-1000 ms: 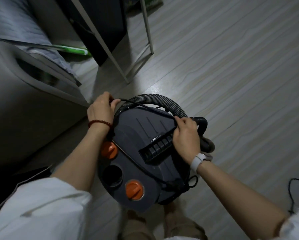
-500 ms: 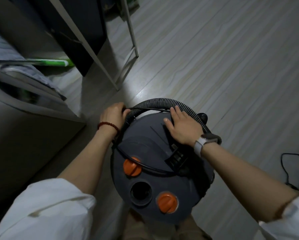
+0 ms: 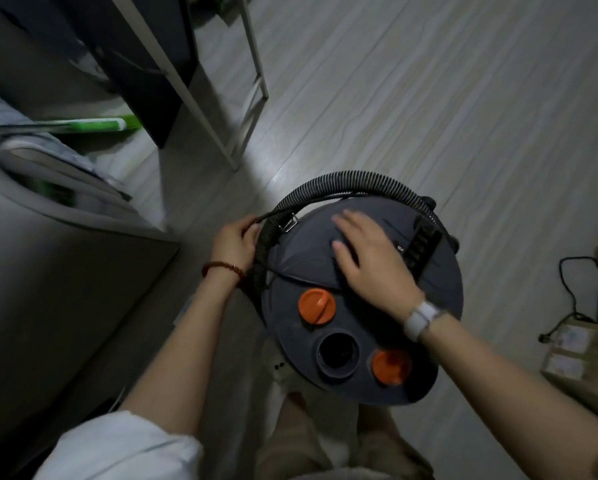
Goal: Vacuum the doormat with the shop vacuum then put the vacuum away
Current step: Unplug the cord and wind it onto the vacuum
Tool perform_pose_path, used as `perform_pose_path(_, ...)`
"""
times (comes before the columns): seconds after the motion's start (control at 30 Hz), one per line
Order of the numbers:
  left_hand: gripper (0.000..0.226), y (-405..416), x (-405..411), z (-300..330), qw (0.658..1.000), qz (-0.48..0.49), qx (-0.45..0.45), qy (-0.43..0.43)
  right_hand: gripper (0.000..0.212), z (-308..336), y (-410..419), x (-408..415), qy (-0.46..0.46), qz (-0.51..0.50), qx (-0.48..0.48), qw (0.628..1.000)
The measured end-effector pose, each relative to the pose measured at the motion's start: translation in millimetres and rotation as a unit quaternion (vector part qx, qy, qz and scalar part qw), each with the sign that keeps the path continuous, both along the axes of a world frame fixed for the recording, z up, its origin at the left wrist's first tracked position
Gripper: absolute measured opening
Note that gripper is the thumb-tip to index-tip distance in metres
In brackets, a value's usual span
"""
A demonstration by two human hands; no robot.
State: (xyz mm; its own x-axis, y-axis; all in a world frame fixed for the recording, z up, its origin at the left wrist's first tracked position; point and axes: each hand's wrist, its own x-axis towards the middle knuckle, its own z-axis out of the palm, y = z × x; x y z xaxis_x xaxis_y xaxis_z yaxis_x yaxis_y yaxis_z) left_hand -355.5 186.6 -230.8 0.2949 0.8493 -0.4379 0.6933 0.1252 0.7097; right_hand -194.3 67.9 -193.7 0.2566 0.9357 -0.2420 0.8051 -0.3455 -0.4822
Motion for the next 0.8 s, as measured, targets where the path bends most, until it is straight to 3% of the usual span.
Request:
perform_pose_path(0.1, 0.026, -0.2, -5.7, -0.4, 1.0, 0.001, -0.014, -0.008, 0.048, 11.7, -48.9, -36.4, -0.026, 0.037, 0.012, 0.999)
perform_pose_path(0.3, 0.023, -27.1, -25.7, -11.9, 0.992, 0.037, -0.117, -0.032, 0.017, 10.1, -84.7, -38.4, -0.124, -0.021, 0.069, 0.99)
perform_pose_path(0.5, 0.023, -30.6, -36.1, -13.3, 0.993, 0.04, -0.108, -0.04, 0.014, 29.9, -82.4, -49.5, -0.103, 0.044, 0.143, 0.983)
perform_pose_path(0.7, 0.016, -40.2, -39.5, -13.2, 0.991, 0.047, -0.114, -0.06, 0.022, 45.7, -106.3, -110.6, 0.082, 0.08, 0.167, 0.979)
perform_pose_path(0.8, 0.018, -44.9, -43.3, -6.4, 0.988, 0.062, -0.115, -0.087, 0.014, 34.0, -119.9, -116.3, 0.171, 0.03, 0.163, 0.971)
